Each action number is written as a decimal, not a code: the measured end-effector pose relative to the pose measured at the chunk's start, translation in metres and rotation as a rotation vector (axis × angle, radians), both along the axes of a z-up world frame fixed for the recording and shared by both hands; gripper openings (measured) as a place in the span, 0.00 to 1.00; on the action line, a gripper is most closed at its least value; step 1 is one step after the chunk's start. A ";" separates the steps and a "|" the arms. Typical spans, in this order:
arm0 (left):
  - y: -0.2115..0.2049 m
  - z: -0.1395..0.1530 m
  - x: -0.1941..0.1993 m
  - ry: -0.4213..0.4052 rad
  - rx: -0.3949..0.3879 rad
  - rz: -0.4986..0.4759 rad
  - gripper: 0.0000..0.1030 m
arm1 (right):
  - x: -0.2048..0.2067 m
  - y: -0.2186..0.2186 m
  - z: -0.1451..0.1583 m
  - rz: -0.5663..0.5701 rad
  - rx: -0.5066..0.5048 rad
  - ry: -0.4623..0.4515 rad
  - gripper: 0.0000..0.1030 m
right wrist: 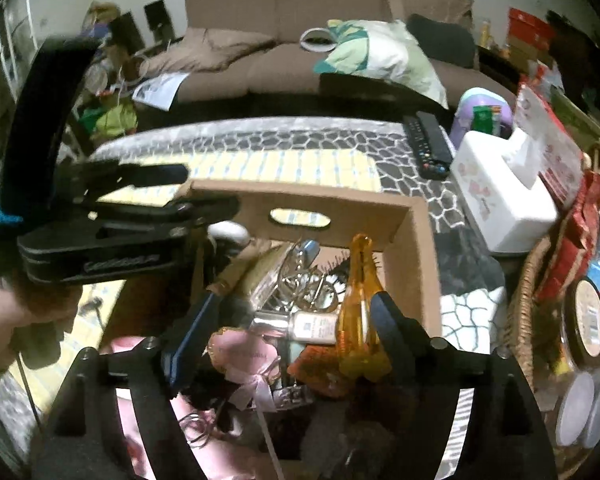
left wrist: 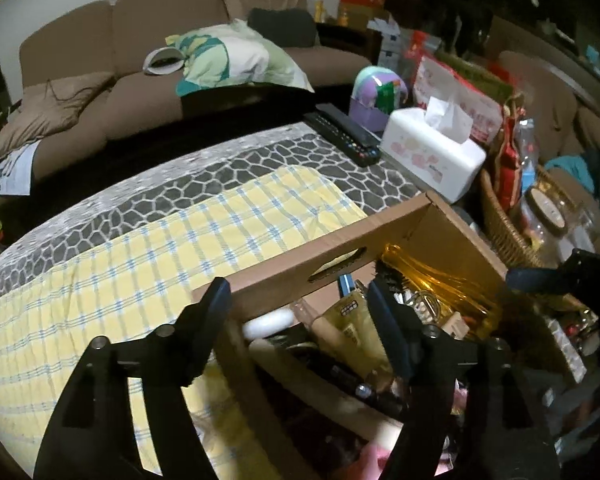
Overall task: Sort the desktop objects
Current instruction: 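Carry the bottle and floss case into the wooden box and open both tools, then withdraw both tools from the box back over the bedspread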
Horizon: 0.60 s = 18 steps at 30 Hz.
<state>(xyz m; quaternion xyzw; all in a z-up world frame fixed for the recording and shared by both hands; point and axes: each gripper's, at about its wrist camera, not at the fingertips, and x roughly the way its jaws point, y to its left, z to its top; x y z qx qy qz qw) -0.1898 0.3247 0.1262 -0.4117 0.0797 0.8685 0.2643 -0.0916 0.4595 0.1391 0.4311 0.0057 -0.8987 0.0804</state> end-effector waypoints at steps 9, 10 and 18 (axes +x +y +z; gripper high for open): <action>-0.068 0.041 0.044 0.006 0.055 0.058 1.00 | 0.028 0.002 0.042 -0.077 -0.094 0.059 1.00; -0.077 0.045 0.050 0.003 0.064 0.065 1.00 | 0.033 -0.001 0.047 -0.084 -0.104 0.066 1.00; -0.196 0.067 0.109 0.005 0.108 0.195 1.00 | 0.069 -0.048 0.076 -0.020 -0.133 0.064 1.00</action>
